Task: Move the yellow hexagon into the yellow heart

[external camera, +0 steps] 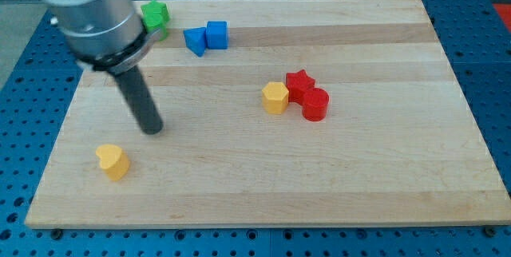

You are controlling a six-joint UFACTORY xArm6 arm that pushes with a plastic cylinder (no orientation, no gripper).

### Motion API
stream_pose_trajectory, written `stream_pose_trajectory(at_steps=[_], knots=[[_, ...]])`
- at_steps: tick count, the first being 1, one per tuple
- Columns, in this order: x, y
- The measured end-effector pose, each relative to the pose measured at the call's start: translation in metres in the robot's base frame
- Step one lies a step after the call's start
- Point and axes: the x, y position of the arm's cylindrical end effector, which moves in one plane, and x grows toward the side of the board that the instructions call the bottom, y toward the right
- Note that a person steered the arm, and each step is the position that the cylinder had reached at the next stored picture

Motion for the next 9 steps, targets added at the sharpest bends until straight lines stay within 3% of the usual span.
stream_pose_trajectory(at_steps=[3, 6, 9], knots=[[-0.082, 0.137], [-0.069, 0.201], [-0.045, 0.183]])
